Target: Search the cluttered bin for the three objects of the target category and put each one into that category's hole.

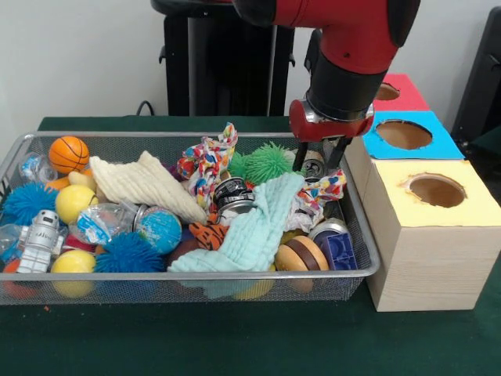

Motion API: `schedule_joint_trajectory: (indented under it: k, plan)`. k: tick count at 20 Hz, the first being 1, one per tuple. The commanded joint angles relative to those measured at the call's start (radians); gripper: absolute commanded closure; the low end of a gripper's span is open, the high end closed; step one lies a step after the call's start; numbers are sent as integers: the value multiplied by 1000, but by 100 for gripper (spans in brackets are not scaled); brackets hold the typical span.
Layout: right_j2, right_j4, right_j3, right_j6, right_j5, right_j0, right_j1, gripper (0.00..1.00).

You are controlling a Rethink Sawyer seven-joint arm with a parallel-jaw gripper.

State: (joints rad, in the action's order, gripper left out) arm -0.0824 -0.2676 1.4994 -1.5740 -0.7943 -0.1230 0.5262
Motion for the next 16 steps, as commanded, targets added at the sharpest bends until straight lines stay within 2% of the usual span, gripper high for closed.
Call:
schedule_joint_trajectory:
  k: [1, 4, 6, 8, 10, 13, 16]
  plan:
    - [-33, 16, 81, -164, 172, -51, -133, 0]
    - [-54, 14, 56, -154, 268, -75, -191, 0]
    - [-91, 24, 69, -150, 366, -103, -198, 0]
    - [-108, 38, 74, -148, 389, -114, -189, 0]
    - [-138, 63, 115, -152, 405, -133, -154, 0]
    - [-159, 89, 158, -163, 396, -134, -100, 0]
    - [-153, 90, 169, -146, 363, -120, -88, 0]
